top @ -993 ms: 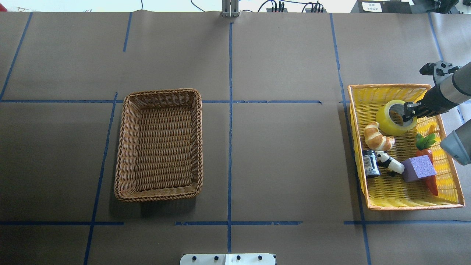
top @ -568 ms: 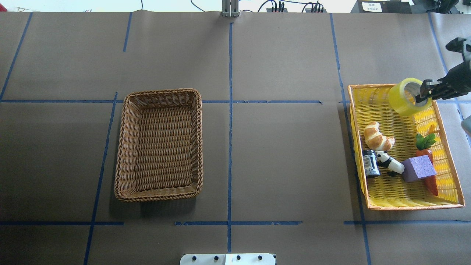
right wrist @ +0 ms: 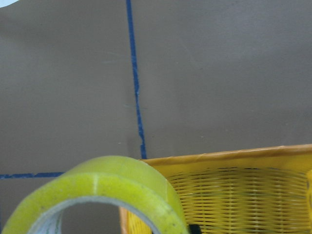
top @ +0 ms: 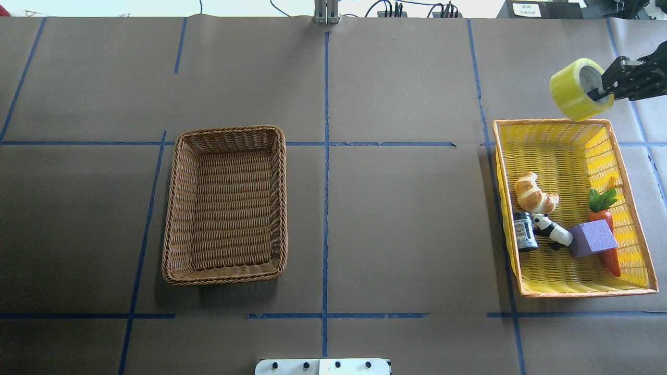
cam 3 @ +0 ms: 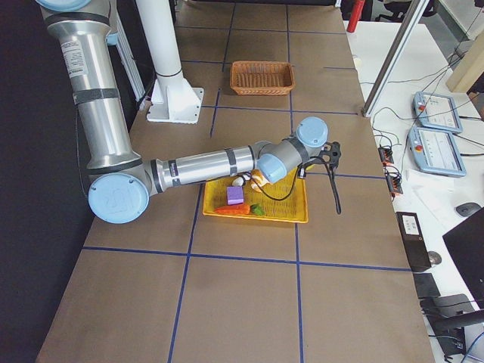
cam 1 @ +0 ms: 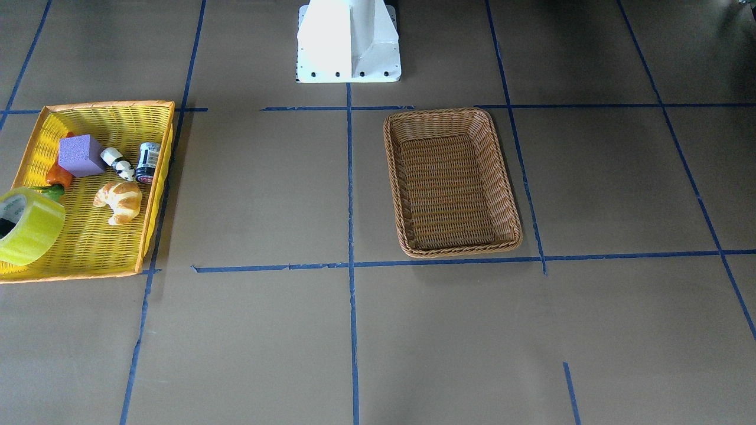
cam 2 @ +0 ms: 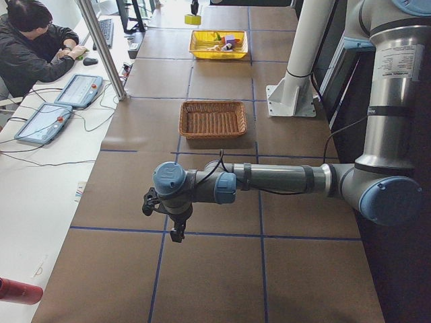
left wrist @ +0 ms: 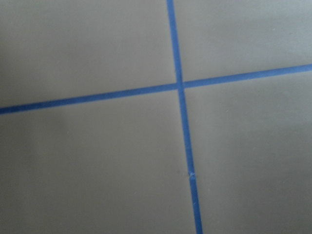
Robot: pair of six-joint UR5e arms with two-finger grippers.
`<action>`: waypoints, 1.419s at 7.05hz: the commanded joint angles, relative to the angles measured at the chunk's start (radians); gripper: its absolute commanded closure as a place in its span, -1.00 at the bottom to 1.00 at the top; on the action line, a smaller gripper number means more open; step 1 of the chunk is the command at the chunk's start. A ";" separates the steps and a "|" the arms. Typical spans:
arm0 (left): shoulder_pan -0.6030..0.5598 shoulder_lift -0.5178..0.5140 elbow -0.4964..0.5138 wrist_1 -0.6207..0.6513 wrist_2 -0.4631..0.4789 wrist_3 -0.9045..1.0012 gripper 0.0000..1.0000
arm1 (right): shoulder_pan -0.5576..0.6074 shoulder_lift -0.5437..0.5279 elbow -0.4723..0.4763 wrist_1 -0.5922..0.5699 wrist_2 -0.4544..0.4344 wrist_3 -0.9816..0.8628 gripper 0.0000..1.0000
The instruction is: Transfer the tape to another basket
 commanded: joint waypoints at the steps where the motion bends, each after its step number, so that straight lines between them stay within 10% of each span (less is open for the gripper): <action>1: 0.085 -0.042 -0.047 -0.002 0.000 -0.052 -1.00 | -0.057 0.015 0.098 0.002 0.024 0.158 1.00; 5: 0.344 -0.139 -0.291 -0.037 -0.046 -0.682 -1.00 | -0.234 0.037 0.180 0.310 -0.084 0.645 1.00; 10: 0.628 -0.228 -0.262 -0.794 -0.032 -1.667 -1.00 | -0.602 0.061 0.176 0.807 -0.532 1.073 0.97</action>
